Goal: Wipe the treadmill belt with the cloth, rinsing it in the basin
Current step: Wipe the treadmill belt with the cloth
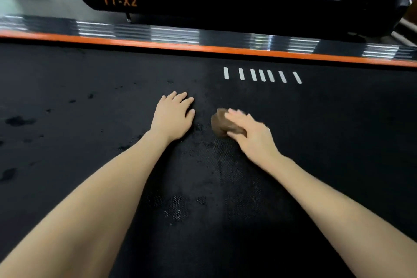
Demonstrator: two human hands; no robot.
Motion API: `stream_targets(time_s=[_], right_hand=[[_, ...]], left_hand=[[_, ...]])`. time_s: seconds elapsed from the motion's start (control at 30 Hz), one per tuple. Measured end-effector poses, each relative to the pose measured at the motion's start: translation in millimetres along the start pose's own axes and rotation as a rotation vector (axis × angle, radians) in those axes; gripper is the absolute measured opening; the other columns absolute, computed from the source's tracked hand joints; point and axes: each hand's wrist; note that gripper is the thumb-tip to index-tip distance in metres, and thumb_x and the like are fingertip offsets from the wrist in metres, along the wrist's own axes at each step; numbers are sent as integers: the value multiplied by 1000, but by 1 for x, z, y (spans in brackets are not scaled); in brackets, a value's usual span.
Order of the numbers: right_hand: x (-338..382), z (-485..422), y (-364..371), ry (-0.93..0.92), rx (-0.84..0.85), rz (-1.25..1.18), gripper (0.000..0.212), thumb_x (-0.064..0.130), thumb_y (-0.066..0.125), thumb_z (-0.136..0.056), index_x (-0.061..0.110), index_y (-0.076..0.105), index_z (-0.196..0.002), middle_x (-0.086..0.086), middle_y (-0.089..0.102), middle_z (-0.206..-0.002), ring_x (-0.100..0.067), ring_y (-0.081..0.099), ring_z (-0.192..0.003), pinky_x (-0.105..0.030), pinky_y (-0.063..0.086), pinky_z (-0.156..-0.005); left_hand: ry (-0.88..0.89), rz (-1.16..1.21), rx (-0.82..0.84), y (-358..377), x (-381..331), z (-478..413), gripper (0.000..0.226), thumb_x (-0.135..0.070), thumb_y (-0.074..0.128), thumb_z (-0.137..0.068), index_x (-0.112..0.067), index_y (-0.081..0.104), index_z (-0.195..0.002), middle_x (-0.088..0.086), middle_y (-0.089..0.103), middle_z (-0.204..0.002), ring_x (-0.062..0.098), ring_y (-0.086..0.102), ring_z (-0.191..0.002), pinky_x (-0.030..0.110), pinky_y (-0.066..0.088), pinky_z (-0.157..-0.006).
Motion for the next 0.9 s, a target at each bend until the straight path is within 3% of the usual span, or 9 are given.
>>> stream_targets(time_s=[0.07,0.13,0.23,0.37,0.5,0.6,0.73,0.83,0.9], right_hand=[[11,47,-5,-185,123,-53,48,9,69,-81,15,58,-127,7,48,-136,-11,39,-132,-30,20,-116],[20,93,-8,-352,285,-87,50,8,67,-80,16,57,-128,9,48,-136,-9,39,-133,-25,20,-115],[15,96,-18,-493,428,-120,50,5,62,-83,18,55,-130,7,48,-138,-7,39,-133,-24,20,-115],[2,17,-7,-229,228,-107,44,5,62,-87,19,57,-128,5,48,-139,-16,41,-133,-32,20,-116],[10,-18,13,-37,122,5,45,16,58,-92,24,49,-136,6,40,-147,-24,25,-141,-31,15,-114],[15,23,8,-204,206,-88,46,12,64,-88,22,54,-131,4,46,-143,-19,32,-139,-28,14,-115],[16,104,-16,-462,445,-178,48,14,63,-88,24,50,-133,13,46,-137,-3,36,-134,-20,14,-116],[10,94,-28,-438,505,-148,51,10,62,-89,29,45,-133,15,43,-139,-1,35,-134,-21,12,-116],[8,67,-24,-294,341,-65,50,7,62,-88,26,48,-133,11,42,-140,-9,36,-135,-28,13,-118]], left_hand=[[15,-2,31,-2,1,19,48,-36,32,-101,-19,33,-147,3,24,-156,26,15,-144,42,8,-116],[36,-18,51,-7,6,47,53,-44,27,-100,-21,32,-147,2,23,-156,26,14,-145,42,7,-116],[73,-92,88,-23,20,86,79,-64,4,-82,-27,32,-147,1,24,-156,25,13,-145,43,5,-116],[17,-224,155,-47,39,118,84,-69,-2,-76,-33,25,-148,-4,19,-157,23,7,-146,41,3,-117],[-65,-265,336,-47,44,131,54,-55,18,-98,-39,11,-149,-9,6,-159,23,1,-147,44,4,-118],[-118,-164,367,-36,41,137,52,-49,19,-100,-38,5,-149,-9,-3,-159,21,-4,-147,46,4,-118],[-92,-180,237,-26,47,143,75,-69,-4,-79,-42,9,-148,-12,4,-159,19,0,-146,42,6,-118],[-61,-174,162,-24,49,146,84,-69,-10,-70,-45,14,-147,-14,10,-158,19,6,-145,40,7,-115],[-39,-160,136,-23,51,145,84,-70,-9,-70,-46,18,-146,-13,14,-157,20,10,-144,39,8,-113]])
Point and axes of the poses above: each hand's wrist, its own z-axis away from the middle knuckle, its own y-axis out of the palm, x = y × z
